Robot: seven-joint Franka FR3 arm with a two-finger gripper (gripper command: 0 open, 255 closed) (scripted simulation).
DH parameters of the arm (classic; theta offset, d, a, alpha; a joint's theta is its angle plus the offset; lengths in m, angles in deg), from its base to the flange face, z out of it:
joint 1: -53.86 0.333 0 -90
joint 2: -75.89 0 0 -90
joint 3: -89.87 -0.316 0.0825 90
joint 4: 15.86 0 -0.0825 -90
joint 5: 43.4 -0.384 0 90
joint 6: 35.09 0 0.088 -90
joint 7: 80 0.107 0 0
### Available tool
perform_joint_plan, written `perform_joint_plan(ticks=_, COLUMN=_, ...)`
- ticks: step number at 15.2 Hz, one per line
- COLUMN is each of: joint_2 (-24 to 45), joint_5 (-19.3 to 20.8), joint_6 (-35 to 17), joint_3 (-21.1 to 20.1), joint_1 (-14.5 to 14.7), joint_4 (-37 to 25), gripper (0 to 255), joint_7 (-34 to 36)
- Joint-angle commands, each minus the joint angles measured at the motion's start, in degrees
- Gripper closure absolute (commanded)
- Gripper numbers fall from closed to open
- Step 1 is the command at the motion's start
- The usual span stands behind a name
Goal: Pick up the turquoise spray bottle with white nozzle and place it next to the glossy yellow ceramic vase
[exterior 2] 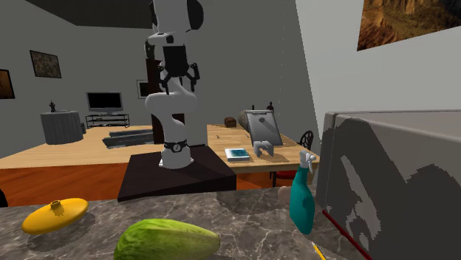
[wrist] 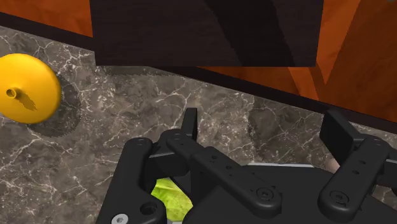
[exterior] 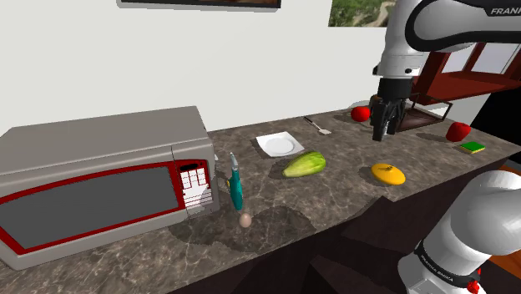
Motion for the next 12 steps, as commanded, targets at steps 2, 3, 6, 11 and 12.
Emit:
perform_joint_plan(ticks=2, joint_2=1.1, joint_5=-0.8, joint_6=-1.58, joint_3=-1.04, joint_1=0.34, joint_4=0.08, gripper=0, joint_7=1.17)
perform_joint_plan(ticks=3, joint_2=2.27, joint_5=-1.56, joint_6=-3.17, joint_3=-2.07, joint_1=0.67, joint_4=0.08, gripper=0, joint_7=2.32)
perform_joint_plan(ticks=6, joint_2=6.23, joint_5=-3.52, joint_6=-7.89, joint_3=-5.1, joint_1=1.6, joint_4=-0.4, gripper=0, joint_7=5.7)
perform_joint_plan(ticks=11, joint_2=14.08, joint_5=-5.62, joint_6=-15.42, joint_3=-9.89, joint_1=2.79, joint_4=-2.82, gripper=0, joint_7=11.24)
perform_joint_plan(ticks=12, joint_2=15.8, joint_5=-5.84, joint_6=-16.84, joint_3=-10.81, joint_1=2.95, joint_4=-3.54, gripper=0, joint_7=12.35)
